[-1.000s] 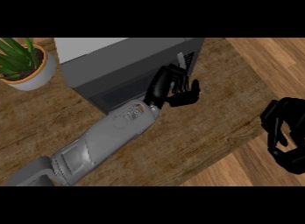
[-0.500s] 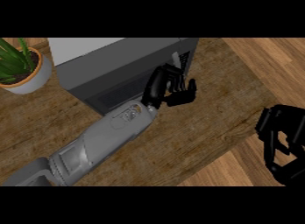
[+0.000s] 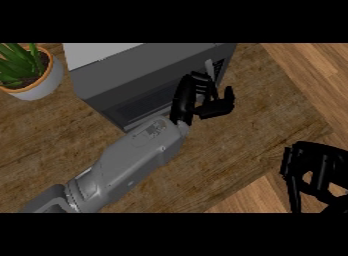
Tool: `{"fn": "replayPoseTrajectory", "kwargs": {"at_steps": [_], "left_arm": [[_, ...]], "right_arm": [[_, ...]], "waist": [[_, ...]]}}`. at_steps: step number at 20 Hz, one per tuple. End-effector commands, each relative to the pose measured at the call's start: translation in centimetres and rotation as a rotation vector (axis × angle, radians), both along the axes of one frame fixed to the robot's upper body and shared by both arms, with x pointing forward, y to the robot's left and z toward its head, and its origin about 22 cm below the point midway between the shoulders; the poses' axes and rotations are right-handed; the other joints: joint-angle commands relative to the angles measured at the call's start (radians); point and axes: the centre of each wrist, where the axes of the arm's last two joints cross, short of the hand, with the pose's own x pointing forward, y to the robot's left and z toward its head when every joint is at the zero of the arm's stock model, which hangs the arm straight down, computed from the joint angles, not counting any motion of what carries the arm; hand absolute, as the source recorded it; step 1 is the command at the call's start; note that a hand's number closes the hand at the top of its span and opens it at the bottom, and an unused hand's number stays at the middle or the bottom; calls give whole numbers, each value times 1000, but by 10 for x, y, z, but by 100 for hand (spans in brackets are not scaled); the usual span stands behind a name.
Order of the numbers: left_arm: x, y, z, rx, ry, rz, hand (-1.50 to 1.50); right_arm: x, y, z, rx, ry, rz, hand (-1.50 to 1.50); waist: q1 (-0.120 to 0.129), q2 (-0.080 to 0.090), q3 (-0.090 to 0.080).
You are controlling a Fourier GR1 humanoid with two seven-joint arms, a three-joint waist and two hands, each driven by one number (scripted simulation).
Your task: Pick up the milk, place it into the microwave and close the microwave
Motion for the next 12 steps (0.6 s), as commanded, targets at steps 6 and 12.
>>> {"fn": "replayPoseTrajectory", "kwargs": {"at_steps": [6,12], "left_arm": [[13,18,-5,-303,222,43,150],[9,28,-27,-352,265,-11,150]], "right_arm": [[-27,20,-16,59,78,72,150],[-47,32,-27,104,107,43,150]], "waist": [[57,0,-4],[96,-5,-2]]}}
